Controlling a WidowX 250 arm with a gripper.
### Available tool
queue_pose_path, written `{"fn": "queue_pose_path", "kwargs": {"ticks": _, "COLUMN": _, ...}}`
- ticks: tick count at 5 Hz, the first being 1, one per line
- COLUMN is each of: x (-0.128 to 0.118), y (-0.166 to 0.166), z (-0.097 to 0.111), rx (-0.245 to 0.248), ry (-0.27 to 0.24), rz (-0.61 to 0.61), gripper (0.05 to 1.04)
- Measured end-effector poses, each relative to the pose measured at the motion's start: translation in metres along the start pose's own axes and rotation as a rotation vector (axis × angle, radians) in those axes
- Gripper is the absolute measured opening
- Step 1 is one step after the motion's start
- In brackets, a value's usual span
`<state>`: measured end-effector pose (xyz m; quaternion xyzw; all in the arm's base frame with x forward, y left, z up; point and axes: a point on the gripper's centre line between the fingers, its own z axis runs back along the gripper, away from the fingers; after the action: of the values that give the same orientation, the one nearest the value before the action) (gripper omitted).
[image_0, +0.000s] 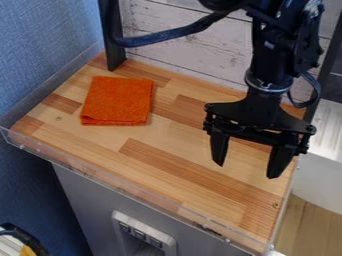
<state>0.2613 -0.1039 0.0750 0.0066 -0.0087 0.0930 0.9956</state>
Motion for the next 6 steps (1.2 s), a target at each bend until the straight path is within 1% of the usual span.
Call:
{"fn": "queue_pose_path", "kwargs": {"ticks": 2, "x": -0.002, "y": -0.001, "z": 0.009, "rx": 0.01, "ry": 0.037, "rz": 0.002, "gripper": 0.999}}
{"fn": "queue_pose_path", "kwargs": {"ticks": 3, "x": -0.001, "y": -0.003, "z": 0.015, "rx": 0.007, "ry": 0.047, "rz": -0.001, "gripper": 0.997}}
{"fn": "queue_pose_path", "kwargs": {"ticks": 4, "x": -0.002, "y": -0.003, "z": 0.016, "rx": 0.005, "ry": 0.055, "rz": -0.002, "gripper": 0.997}}
{"fn": "queue_pose_path", "kwargs": {"ticks": 5, "x": -0.002, "y": -0.004, "z": 0.021, "rx": -0.002, "ry": 0.049, "rz": -0.003, "gripper": 0.999}}
{"fn": "queue_pose_path", "kwargs": {"ticks": 6, "x": 0.001, "y": -0.006, "z": 0.022, "rx": -0.019, "ry": 0.031, "rz": -0.01, "gripper": 0.999}}
